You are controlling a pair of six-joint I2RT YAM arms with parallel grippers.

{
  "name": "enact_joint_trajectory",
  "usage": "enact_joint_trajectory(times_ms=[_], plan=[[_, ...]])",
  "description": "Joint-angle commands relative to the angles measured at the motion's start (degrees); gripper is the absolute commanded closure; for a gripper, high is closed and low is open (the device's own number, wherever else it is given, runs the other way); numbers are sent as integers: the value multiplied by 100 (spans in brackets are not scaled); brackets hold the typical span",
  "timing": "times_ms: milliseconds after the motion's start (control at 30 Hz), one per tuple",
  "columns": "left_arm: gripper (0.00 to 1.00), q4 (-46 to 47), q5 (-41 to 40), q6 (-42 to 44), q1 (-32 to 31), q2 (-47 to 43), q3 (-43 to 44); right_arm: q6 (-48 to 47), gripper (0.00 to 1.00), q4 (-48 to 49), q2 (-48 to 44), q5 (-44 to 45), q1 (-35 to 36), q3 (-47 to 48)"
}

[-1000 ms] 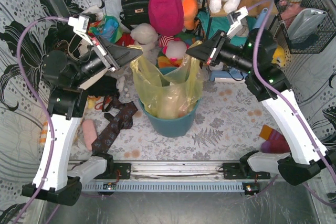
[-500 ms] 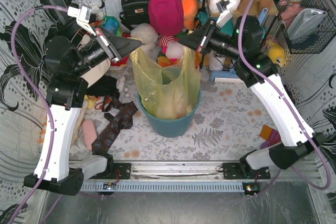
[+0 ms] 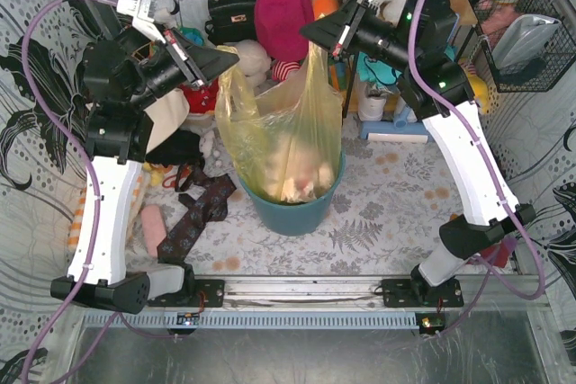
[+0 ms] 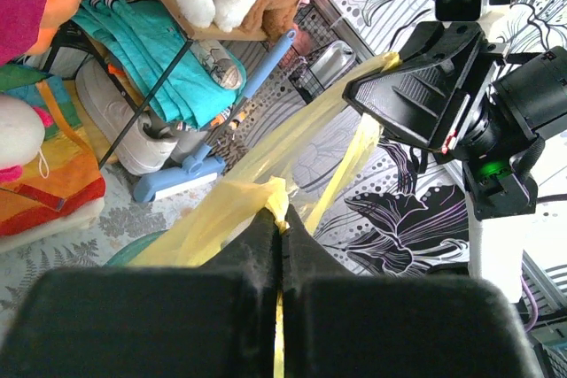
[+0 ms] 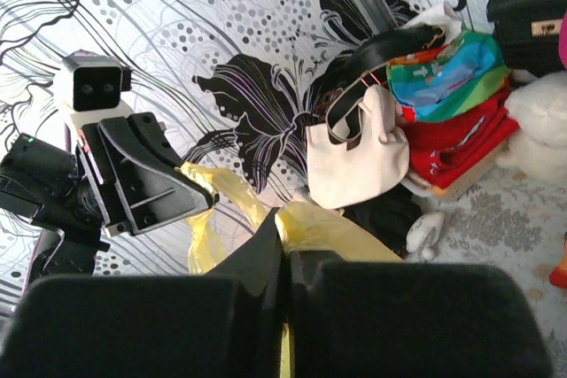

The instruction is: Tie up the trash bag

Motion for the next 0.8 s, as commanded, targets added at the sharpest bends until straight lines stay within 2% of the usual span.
enact_joint_trajectory(times_ms=[0, 133, 233, 333, 400, 467, 533, 633, 767], plan=[[98, 338, 221, -52, 140, -64, 321, -222, 100, -159, 131, 25, -47, 580], [98, 518, 485, -389, 259, -18, 646, -211, 100, -405, 201, -44, -53, 1147], [98, 1452, 935, -1112, 266, -134, 494, 70, 100, -185, 111, -426, -57, 916], [98, 2945, 1260, -2111, 266, -502, -379, 656, 100, 823, -471, -934, -51, -549], [98, 3567, 1386, -2454, 266, -764, -1025, 1113, 100, 1655, -1003, -1116, -44, -1883], [98, 3625, 1402, -2495, 267, -1077, -1659, 1358, 100, 2201, -1464, -1139, -44, -2955], [98, 3435, 1325, -2333, 265, -1358, -2165, 1418, 100, 2346, -1776, -1029, -48, -3677], [98, 3442, 1293, -2362, 266, -1498, -2489, 1452, 100, 2332, -1915, -1006, -46, -3845], [98, 3434, 1289, -2419, 266, -1246, -1974, 1434, 100, 2110, -1658, -1150, -49, -3072]])
